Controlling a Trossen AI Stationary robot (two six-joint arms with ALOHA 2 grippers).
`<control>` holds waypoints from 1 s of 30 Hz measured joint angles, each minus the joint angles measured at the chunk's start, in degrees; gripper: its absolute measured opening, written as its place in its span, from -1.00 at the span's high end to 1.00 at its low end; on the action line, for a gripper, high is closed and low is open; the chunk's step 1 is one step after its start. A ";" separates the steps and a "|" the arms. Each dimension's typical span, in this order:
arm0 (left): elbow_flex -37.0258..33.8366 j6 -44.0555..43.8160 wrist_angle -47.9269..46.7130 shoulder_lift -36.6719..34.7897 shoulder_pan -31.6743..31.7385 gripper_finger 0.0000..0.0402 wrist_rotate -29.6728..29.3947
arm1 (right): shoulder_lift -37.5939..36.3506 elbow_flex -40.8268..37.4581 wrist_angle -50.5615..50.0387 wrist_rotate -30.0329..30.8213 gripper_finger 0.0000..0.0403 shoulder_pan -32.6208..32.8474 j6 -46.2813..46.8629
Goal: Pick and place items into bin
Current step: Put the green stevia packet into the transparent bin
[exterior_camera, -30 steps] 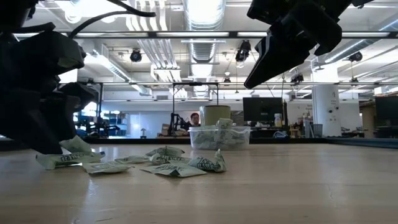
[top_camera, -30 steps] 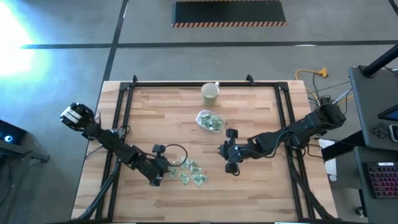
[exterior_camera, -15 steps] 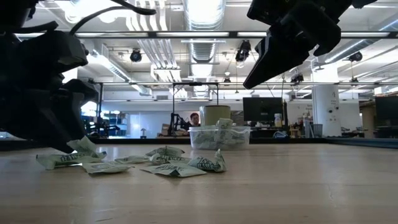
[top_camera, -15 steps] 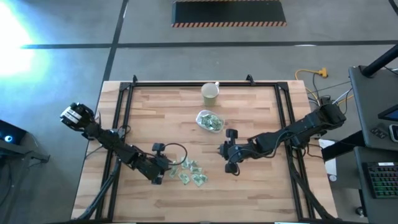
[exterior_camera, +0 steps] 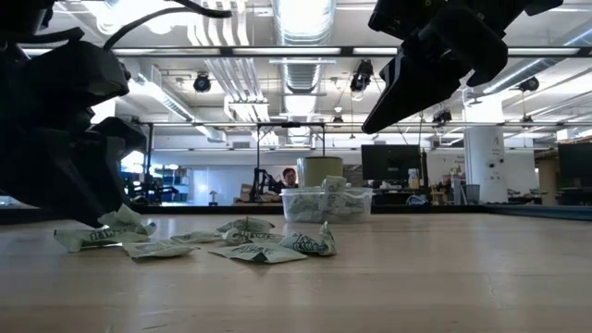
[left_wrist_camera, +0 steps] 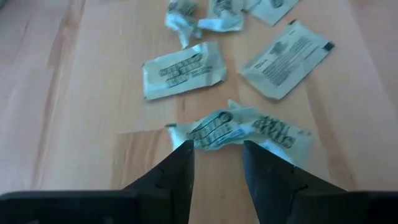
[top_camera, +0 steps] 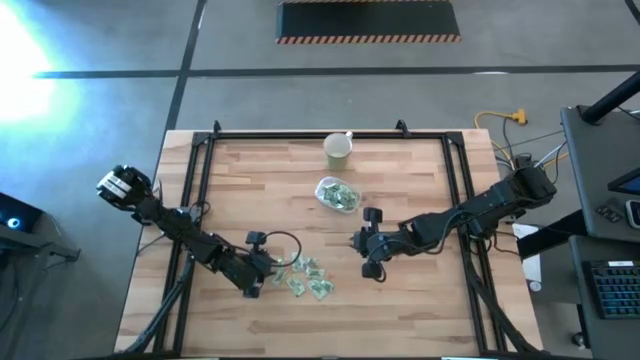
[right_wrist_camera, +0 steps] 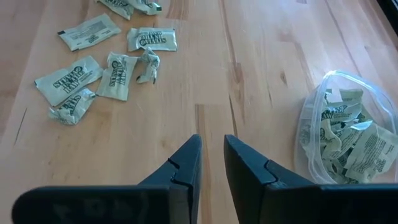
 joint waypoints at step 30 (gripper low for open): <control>0.68 3.72 8.09 3.02 0.00 0.41 3.35 | 0.00 -0.65 0.84 -0.02 0.72 0.02 0.00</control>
